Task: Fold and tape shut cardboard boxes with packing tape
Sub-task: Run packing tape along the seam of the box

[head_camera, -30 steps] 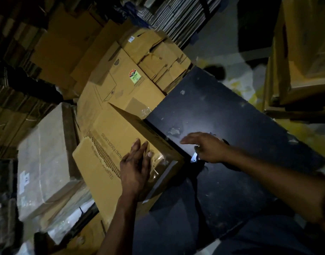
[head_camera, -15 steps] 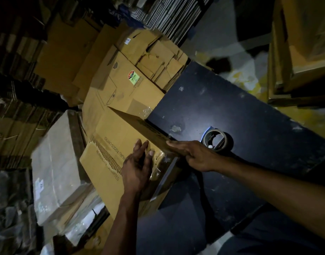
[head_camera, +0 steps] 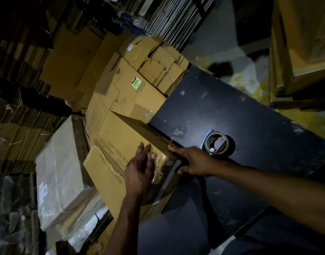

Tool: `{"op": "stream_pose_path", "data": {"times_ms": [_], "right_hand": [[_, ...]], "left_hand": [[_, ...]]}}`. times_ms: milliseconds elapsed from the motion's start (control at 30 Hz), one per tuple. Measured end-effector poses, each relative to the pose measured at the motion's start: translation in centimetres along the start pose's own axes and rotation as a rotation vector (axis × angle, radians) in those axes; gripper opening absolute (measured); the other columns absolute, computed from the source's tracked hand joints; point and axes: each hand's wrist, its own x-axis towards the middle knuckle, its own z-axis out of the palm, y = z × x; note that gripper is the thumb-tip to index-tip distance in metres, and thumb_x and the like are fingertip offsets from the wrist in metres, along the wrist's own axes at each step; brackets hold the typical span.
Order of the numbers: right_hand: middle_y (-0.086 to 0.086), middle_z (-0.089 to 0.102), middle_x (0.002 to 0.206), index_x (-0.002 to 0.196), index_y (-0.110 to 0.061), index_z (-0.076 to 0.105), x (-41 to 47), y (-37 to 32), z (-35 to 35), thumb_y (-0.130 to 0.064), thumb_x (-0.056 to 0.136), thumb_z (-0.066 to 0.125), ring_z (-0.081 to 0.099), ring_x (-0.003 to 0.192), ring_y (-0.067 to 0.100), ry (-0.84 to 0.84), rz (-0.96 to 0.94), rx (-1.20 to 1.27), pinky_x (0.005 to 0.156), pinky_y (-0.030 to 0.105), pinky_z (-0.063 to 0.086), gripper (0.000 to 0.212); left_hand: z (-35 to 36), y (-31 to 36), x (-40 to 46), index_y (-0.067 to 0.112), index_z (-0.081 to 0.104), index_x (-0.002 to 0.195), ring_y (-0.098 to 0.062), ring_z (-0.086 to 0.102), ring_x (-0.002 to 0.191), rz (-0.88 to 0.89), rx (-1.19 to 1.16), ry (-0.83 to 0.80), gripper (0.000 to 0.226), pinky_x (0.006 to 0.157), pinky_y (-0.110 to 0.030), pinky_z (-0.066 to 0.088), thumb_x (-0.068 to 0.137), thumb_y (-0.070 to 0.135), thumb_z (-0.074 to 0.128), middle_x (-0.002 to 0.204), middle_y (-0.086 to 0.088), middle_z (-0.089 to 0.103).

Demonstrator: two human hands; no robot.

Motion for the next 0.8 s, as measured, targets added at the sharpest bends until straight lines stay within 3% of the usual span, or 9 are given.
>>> {"op": "stream_pose_path", "data": {"times_ms": [100,200,300,367,500,567,700,733,800], "right_hand": [[0.000,0.069,0.142,0.155,-0.035,0.053,0.9,0.3,1.4,-0.019,0.080,0.089,0.071,0.120,0.017,0.206,-0.020,0.101,0.103,0.040,0.059,0.085],[0.000,0.071,0.137,0.143,-0.021,0.068,2.9,0.3,0.4,-0.003,0.077,0.086,0.072,0.117,0.014,0.278,-0.063,0.020,0.103,0.029,0.058,0.071],[-0.004,0.074,0.132,0.137,-0.019,0.073,5.9,1.2,-1.6,-0.007,0.078,0.084,0.073,0.111,0.006,0.269,-0.061,-0.036,0.100,0.024,0.058,0.061],[-0.004,0.076,0.128,0.136,-0.019,0.074,7.9,1.3,-3.4,-0.012,0.082,0.084,0.073,0.109,0.003,0.245,0.003,-0.021,0.098,0.028,0.060,0.055],[0.000,0.079,0.120,0.130,-0.016,0.076,12.1,1.3,-6.0,-0.011,0.082,0.088,0.076,0.104,0.007,0.264,0.032,-0.005,0.094,0.033,0.063,0.050],[-0.001,0.081,0.113,0.126,-0.018,0.078,13.9,1.7,-6.5,-0.014,0.080,0.090,0.077,0.098,0.005,0.292,0.048,0.016,0.089,0.033,0.065,0.047],[-0.003,0.081,0.111,0.130,-0.019,0.076,17.0,2.2,-7.3,-0.021,0.072,0.098,0.075,0.101,0.003,0.329,0.108,0.124,0.088,0.027,0.064,0.062],[-0.003,0.079,0.119,0.138,-0.020,0.071,17.5,2.0,-7.7,-0.023,0.072,0.099,0.074,0.108,0.006,0.342,0.105,0.146,0.090,0.025,0.062,0.072],[-0.007,0.067,0.143,0.155,-0.027,0.055,17.9,1.6,-8.2,-0.025,0.074,0.098,0.064,0.127,0.005,0.361,0.063,0.165,0.094,0.022,0.057,0.092]], "left_hand": [[-0.6,-0.2,0.1,0.047,0.051,0.159,0.001,0.037,0.156,0.047,0.033,-0.027,0.053,0.111,-0.047,0.057,0.110,0.066,0.053,0.173,0.023,0.033],[-1.8,-0.7,1.2,0.051,0.048,0.160,-0.001,0.056,0.141,0.086,0.074,-0.078,0.057,0.103,-0.041,0.061,0.107,0.072,0.049,0.173,0.028,0.030],[-3.0,-1.0,3.8,0.061,0.044,0.158,-0.006,0.072,0.123,0.126,0.146,-0.140,0.056,0.097,-0.040,0.063,0.104,0.078,0.045,0.171,0.032,0.030],[-3.4,-1.4,5.9,0.064,0.046,0.154,-0.010,0.076,0.113,0.131,0.193,-0.133,0.058,0.090,-0.038,0.065,0.100,0.083,0.042,0.168,0.032,0.036],[-3.8,-1.9,10.1,0.060,0.054,0.151,-0.015,0.078,0.111,0.131,0.251,-0.123,0.068,0.084,-0.038,0.065,0.094,0.093,0.036,0.164,0.026,0.047],[-4.1,-2.0,11.7,0.059,0.058,0.148,-0.016,0.078,0.109,0.154,0.280,-0.099,0.063,0.084,-0.038,0.065,0.096,0.089,0.042,0.158,0.022,0.055],[-4.1,-2.0,14.3,0.057,0.062,0.145,-0.011,0.079,0.093,0.177,0.338,0.014,0.058,0.075,-0.033,0.064,0.098,0.087,0.048,0.143,0.021,0.070],[-4.0,-2.0,15.0,0.052,0.062,0.147,-0.007,0.077,0.098,0.180,0.293,0.027,0.060,0.079,-0.030,0.063,0.098,0.084,0.052,0.147,0.020,0.068],[-3.7,-2.1,16.4,0.038,0.061,0.154,0.001,0.064,0.123,0.229,0.160,0.021,0.063,0.101,-0.022,0.054,0.099,0.070,0.064,0.162,0.014,0.054]]}}
